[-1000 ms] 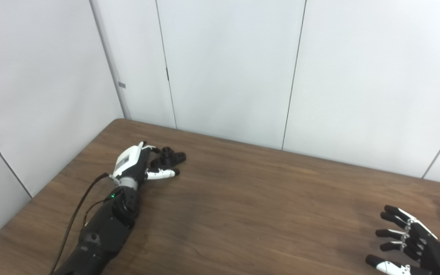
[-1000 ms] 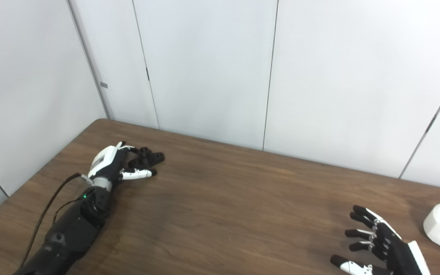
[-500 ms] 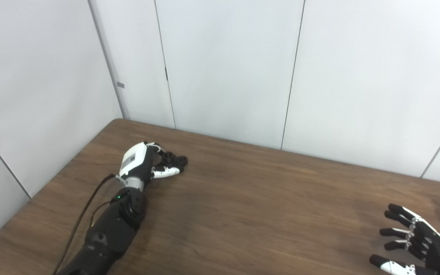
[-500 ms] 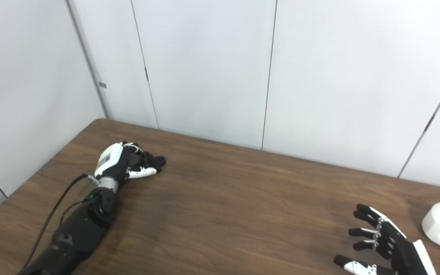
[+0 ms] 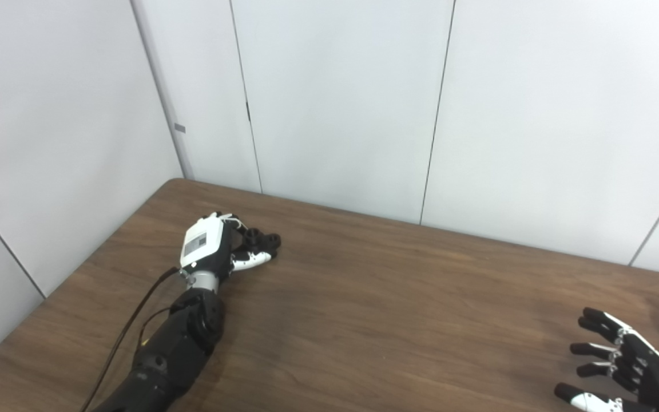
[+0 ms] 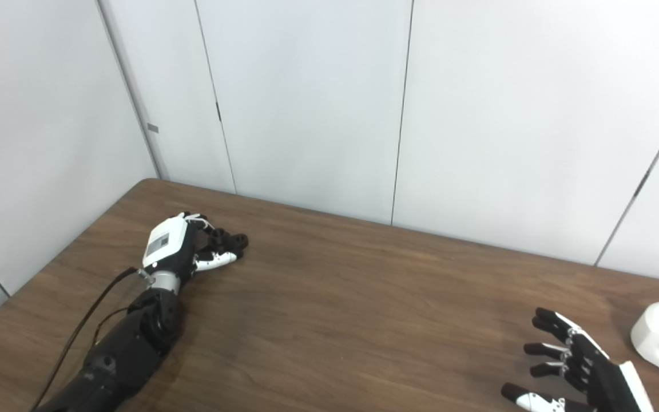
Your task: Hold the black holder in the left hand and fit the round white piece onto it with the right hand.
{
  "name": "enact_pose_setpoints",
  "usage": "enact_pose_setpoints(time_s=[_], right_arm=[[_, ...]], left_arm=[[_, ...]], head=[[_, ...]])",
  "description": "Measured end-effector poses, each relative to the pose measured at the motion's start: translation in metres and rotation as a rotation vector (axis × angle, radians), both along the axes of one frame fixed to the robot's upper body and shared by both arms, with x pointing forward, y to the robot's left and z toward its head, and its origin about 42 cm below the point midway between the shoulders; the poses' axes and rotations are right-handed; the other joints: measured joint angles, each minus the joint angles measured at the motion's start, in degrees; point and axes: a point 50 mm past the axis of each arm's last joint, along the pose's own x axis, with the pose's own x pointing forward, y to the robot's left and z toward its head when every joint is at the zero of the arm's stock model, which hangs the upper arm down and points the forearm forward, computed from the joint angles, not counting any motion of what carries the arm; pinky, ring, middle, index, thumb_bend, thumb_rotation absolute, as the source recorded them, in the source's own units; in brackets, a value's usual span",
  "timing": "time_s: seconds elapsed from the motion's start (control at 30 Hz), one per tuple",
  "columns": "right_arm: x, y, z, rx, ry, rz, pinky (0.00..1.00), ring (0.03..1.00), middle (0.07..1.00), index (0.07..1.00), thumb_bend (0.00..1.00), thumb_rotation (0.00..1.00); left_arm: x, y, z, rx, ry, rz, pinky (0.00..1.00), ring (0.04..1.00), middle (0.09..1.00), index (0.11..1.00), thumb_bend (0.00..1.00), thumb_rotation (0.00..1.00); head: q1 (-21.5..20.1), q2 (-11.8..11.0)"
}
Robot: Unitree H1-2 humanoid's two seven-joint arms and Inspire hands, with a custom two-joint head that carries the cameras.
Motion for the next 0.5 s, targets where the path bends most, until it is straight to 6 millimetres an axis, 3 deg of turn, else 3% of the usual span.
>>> enact_pose_setpoints(time_s=[0.33, 0.5], right_arm=[[0.009, 0.01, -0.004, -0.007, -0.033, 0.034, 0.52, 0.662, 0.805, 0.806, 0.62, 0.0], [0.016, 0.015, -0.01, 0.0, -0.04, 0.044, 0.52, 0.66, 0.808, 0.802, 0.64, 0.0]], left_arm=[[-0.024, -0.031, -0.005, -0.09, -0.022, -0.255, 1.0, 0.983, 0.895, 0.484, 0.52, 0.06], [-0.035, -0.071, -0.008, -0.174, -0.014, -0.48, 0.97, 0.986, 0.906, 0.484, 0.52, 0.06]], head=[[-6.2, 0.5], [-9.7, 1.5]])
